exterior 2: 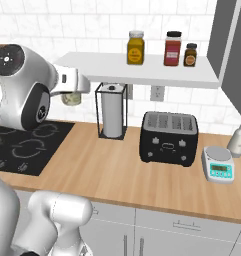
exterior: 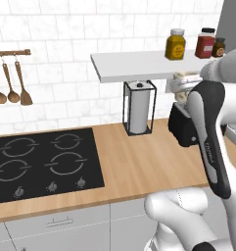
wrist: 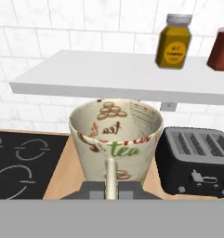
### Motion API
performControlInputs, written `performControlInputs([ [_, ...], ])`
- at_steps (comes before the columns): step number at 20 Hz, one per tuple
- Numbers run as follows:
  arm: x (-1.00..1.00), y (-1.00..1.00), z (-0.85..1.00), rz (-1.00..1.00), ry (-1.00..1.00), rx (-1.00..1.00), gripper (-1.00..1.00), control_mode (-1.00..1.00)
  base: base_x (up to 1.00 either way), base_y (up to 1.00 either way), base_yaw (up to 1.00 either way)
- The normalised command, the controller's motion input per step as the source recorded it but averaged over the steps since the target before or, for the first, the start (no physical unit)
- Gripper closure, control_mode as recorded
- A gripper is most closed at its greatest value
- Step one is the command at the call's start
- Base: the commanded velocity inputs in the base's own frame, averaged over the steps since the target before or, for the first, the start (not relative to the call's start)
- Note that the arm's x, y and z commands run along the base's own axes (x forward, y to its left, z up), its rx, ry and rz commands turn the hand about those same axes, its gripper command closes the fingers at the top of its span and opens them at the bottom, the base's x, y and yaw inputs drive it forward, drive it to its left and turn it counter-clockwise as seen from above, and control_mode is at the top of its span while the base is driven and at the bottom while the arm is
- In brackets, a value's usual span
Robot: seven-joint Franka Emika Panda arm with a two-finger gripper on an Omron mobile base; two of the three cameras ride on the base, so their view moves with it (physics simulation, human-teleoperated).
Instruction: Gather all objects into one cabinet and sort the glasses and bowls to opposite sides.
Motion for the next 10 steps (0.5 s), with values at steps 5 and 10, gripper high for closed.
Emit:
performControlInputs([
  [5, -0.52, 0.0, 0.0, -0.01, 0.05, 0.0, 1.0, -1.0, 0.0, 0.0, 0.0],
  [10, -0.5, 0.0, 0.0, -0.04, 0.03, 0.0, 1.0, -1.0, 0.0, 0.0, 0.0],
])
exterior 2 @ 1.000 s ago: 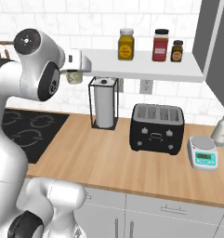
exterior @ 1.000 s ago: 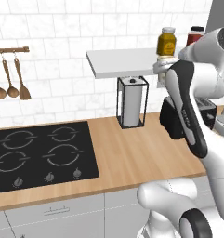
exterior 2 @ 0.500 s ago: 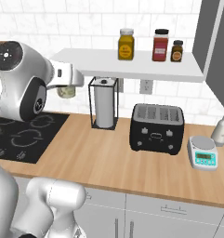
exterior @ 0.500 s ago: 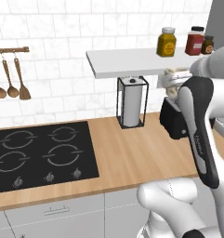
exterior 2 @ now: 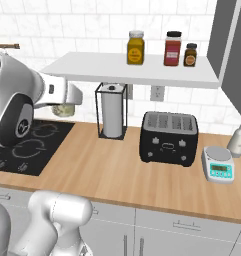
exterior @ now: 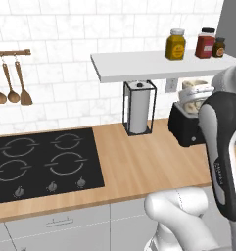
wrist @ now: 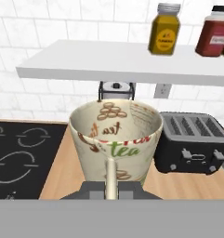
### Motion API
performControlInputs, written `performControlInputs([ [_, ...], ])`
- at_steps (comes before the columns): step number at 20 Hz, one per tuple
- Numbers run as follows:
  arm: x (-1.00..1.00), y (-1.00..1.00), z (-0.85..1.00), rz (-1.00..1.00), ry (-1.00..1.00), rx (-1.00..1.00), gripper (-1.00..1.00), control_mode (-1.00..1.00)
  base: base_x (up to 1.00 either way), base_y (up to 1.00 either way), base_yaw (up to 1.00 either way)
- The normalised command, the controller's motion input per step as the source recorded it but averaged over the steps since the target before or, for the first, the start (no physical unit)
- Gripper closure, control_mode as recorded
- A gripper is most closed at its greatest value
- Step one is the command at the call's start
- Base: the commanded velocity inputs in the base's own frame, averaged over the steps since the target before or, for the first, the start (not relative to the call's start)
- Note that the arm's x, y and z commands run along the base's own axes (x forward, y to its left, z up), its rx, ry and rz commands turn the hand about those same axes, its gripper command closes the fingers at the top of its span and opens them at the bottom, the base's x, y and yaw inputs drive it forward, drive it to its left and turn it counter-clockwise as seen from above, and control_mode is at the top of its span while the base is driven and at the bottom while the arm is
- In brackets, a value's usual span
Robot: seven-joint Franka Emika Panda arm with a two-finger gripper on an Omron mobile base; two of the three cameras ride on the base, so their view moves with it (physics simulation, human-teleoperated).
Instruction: Gather all objects into one cabinet and sort the glasses and bowls to opposite sides.
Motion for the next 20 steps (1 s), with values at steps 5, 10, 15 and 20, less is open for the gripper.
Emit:
performControlInputs([
  [5, -0.47, 0.0, 0.0, -0.01, 0.0, 0.0, 1.0, -1.0, 0.0, 0.0, 0.0],
  [10, -0.25, 0.0, 0.0, 0.0, 0.0, 0.0, 1.0, -1.0, 0.0, 0.0, 0.0],
  [15, -0.2, 0.0, -0.01, 0.0, 0.0, 0.0, 1.0, 1.0, -0.3, -0.01, -0.02],
  [20, 0.0, 0.0, 0.0, 0.0, 0.0, 0.0, 1.0, 1.0, -0.94, -0.24, -0.27],
])
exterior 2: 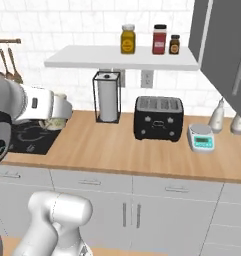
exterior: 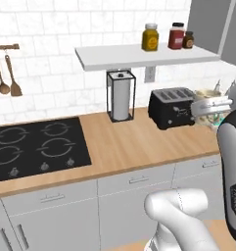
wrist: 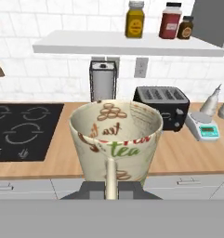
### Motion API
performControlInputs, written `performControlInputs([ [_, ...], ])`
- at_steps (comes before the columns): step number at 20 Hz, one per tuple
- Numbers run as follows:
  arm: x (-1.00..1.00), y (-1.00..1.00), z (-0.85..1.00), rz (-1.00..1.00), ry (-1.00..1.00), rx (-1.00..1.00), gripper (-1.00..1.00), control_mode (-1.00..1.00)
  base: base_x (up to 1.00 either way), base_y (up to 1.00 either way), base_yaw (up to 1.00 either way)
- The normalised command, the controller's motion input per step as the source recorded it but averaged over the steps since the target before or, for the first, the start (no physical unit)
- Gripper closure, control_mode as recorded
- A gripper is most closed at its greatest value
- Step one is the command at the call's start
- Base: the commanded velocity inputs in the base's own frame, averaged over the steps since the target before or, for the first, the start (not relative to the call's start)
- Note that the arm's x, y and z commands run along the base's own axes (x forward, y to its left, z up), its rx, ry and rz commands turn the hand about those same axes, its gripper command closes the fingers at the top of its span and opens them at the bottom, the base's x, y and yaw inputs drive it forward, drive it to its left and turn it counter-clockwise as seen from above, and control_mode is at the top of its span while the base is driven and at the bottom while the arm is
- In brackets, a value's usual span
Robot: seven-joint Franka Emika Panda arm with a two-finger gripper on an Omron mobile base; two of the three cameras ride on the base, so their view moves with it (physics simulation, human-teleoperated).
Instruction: Gather all objects into one cabinet and sort the glasses and bowls to opposite sides.
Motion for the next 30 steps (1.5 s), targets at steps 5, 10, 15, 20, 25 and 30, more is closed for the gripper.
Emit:
performControlInputs([
  [5, 0.0, 0.0, 0.0, 0.0, 0.0, 0.0, 1.0, 1.0, -0.49, -0.11, -0.56],
  [10, 0.0, 0.0, 0.0, 0.0, 0.0, 0.0, 1.0, 1.0, -0.06, 0.0, -0.69],
  [15, 0.0, 0.0, 0.0, 0.0, 0.0, 0.0, 1.0, 1.0, -0.01, 0.0, -0.69],
  [20, 0.0, 0.0, 0.0, 0.0, 0.0, 0.0, 1.0, 1.0, 0.0, 0.0, -0.7],
  [25, 0.0, 0.0, 0.0, 0.0, 0.0, 0.0, 1.0, 1.0, 0.08, 0.0, -0.67],
  [30, 0.0, 0.0, 0.0, 0.0, 0.0, 0.0, 1.0, 1.0, 0.77, -0.3, -0.36],
])
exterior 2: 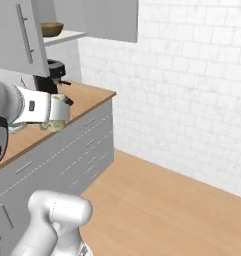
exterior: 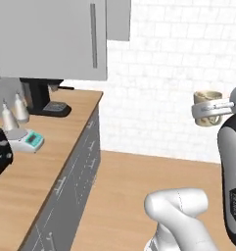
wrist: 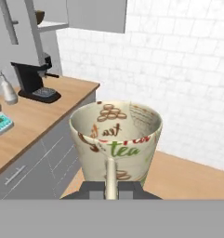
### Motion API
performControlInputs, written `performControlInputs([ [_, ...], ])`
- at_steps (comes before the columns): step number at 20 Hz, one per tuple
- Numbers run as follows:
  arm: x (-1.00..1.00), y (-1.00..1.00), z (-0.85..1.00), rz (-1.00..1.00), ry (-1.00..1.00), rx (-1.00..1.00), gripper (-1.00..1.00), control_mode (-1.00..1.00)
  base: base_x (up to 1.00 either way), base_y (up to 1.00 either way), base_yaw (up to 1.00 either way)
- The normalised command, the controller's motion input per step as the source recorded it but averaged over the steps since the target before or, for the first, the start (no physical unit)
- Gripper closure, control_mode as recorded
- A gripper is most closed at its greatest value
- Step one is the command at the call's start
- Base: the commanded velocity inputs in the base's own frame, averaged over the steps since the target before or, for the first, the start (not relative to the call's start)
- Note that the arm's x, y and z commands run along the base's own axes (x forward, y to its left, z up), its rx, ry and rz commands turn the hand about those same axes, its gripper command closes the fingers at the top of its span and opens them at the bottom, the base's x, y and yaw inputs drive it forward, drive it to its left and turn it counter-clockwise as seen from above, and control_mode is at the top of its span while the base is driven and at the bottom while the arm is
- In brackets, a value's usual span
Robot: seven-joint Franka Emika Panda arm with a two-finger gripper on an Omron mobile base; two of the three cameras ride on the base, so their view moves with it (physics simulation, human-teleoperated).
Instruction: Gather all objects into one cabinet and sort the glasses and bowls to opposite sides.
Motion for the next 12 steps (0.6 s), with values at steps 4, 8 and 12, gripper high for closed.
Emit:
performControlInputs([
  [4, 0.0, 0.0, 0.0, 0.0, 0.0, 0.0, 1.0, 1.0, 1.0, -0.36, -0.04],
  [8, 0.0, 0.0, 0.0, 0.0, 0.0, 0.0, 1.0, 1.0, 0.97, -0.62, 0.1],
  [12, 0.0, 0.0, 0.0, 0.0, 0.0, 0.0, 1.0, 1.0, 0.6, -0.22, 0.81],
])
